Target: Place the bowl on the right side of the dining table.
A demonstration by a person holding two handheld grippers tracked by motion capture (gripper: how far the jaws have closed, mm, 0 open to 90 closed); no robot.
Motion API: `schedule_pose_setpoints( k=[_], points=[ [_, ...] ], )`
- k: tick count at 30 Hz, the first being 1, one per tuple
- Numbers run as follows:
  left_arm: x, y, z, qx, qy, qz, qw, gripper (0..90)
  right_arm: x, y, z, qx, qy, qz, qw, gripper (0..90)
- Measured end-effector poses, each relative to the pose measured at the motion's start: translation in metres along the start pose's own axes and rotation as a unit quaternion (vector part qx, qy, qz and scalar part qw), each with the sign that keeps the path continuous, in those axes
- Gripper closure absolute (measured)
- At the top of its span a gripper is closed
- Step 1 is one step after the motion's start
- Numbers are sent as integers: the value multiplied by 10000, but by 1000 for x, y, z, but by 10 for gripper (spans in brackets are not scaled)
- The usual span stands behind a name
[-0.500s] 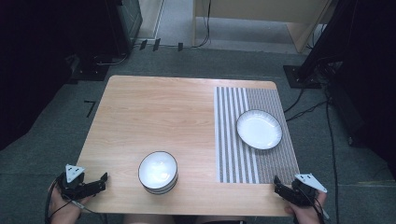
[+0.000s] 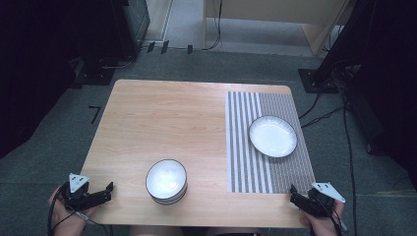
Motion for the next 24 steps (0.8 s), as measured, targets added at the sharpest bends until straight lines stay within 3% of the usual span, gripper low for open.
schedule_pose_setpoints(
  k=[8, 24],
  points=[
    [0, 0, 1, 70, 41, -69, 9999, 0, -7, 0, 7, 170, 5, 31, 9999, 150],
    [4, 0, 6, 112, 223, -149, 9996, 0, -26, 17, 23, 104, -157, 193, 9996, 150]
  ],
)
Point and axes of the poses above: each handheld gripper's, and its own axes: x roughly forward along the jaws, z roughly out of its top, y roughly to its left, the point moved 6 cm from there along x, roughly forward along the jaws, and after that the axes turned 8 degrees about -z, right-handed, at the moved point
